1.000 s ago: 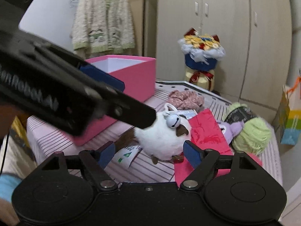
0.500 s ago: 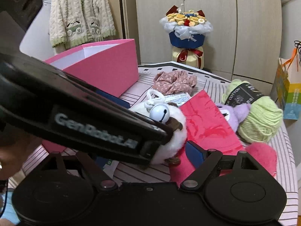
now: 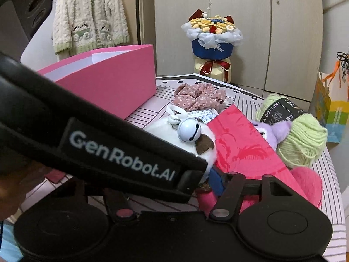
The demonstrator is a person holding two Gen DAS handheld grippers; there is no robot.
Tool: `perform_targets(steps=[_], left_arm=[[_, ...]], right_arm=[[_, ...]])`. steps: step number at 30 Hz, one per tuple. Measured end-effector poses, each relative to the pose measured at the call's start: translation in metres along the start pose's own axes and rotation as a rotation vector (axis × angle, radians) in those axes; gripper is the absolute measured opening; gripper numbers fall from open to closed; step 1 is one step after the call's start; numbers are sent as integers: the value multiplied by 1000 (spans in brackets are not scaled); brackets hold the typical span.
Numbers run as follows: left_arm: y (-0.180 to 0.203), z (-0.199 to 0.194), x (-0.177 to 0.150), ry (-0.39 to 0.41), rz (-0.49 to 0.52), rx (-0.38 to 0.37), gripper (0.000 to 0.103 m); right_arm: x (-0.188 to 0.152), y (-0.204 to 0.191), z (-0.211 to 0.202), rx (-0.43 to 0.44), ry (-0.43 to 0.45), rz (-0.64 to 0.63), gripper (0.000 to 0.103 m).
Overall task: Organize soft objects
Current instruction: 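Grasp the white plush toy with the left gripper and lift it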
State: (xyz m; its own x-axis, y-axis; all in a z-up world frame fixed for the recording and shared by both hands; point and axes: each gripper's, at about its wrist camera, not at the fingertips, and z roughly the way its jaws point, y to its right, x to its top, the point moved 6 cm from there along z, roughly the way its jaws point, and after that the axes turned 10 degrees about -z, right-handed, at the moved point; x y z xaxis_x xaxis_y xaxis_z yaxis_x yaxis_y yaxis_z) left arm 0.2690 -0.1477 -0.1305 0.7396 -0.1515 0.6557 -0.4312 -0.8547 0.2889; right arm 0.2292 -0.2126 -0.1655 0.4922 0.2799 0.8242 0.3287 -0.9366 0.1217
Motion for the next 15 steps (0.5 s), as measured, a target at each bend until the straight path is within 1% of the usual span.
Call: perform_targets(steps=[6,12,15], left_arm=[[7,-14,-8,1,10,-1,65],[15,-40,-19,15,21,-2,65],[16,-53,-27,8,17,-8,65]], right_arm=[[-4,-8,-20,-11,14,-1,69],[-3,-18,-44,-9,31,-19,69],[-4,-26,-57,-2,29,-34,69]])
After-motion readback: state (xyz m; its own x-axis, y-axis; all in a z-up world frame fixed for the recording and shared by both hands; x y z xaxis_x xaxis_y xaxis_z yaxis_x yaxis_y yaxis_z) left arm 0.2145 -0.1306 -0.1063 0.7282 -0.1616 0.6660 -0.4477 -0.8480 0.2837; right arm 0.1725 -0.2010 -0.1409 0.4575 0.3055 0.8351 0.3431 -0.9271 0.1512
